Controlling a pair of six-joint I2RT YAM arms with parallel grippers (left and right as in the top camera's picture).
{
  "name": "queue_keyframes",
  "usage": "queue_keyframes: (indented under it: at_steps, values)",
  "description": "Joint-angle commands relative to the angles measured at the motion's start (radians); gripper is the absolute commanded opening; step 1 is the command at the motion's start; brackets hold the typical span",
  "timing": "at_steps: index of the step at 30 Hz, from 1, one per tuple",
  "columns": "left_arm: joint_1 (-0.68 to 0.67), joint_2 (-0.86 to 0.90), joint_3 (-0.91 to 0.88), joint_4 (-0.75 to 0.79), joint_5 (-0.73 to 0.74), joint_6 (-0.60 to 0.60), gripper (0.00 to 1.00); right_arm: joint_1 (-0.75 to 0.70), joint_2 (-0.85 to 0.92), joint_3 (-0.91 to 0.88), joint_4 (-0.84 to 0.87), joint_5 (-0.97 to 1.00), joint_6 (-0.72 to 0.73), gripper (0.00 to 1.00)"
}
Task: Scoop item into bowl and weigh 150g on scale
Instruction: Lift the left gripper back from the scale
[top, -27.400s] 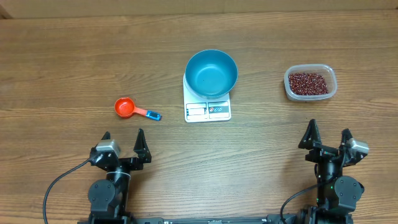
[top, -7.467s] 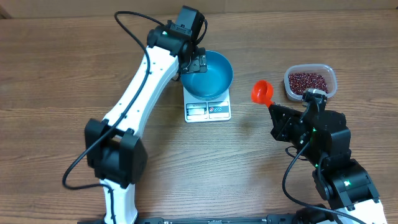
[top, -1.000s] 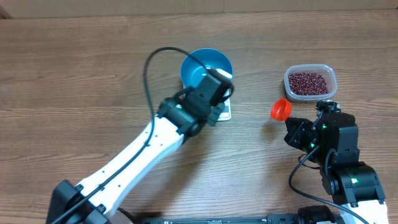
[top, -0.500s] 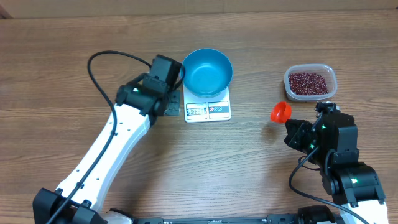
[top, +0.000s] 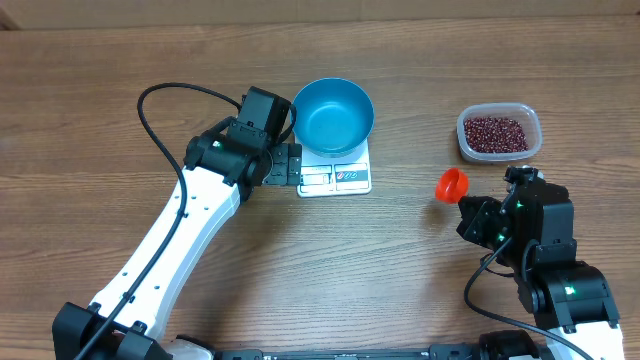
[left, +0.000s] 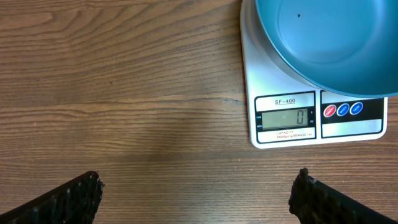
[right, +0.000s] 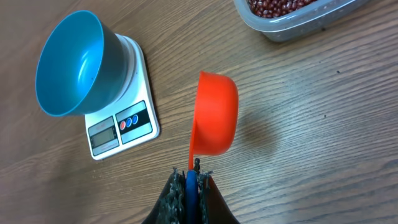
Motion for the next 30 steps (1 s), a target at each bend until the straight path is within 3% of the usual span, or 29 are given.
queue_keyframes:
  at_steps: [1, 4, 6, 10, 18, 25, 30]
  values:
    - [0.002, -0.025, 0.013, -0.001, 0.011, -0.017, 0.99, -0.006, -0.009, 0.016, 0.006, 0.01, -0.034, 0.04]
    - [0.002, -0.025, 0.013, 0.029, 0.013, -0.018, 1.0, -0.006, -0.008, 0.016, 0.018, 0.01, -0.034, 0.04]
    - [0.001, -0.026, 0.014, 0.038, 0.09, 0.001, 1.0, -0.006, -0.008, 0.016, 0.019, 0.01, -0.034, 0.04]
    - [0.0, -0.029, 0.014, 0.074, 0.335, 0.311, 1.0, -0.006, -0.008, 0.016, 0.017, 0.01, -0.034, 0.04]
    - [-0.011, -0.05, 0.014, -0.016, 0.34, 0.348, 1.0, -0.006, -0.008, 0.016, 0.021, 0.01, -0.034, 0.04]
    - [-0.013, -0.159, 0.014, -0.003, 0.22, 0.347, 1.0, -0.006, -0.008, 0.016, 0.021, 0.009, -0.056, 0.04]
    - [-0.013, -0.164, 0.014, 0.002, 0.216, 0.347, 1.0, -0.006, -0.008, 0.016, 0.037, 0.01, -0.056, 0.04]
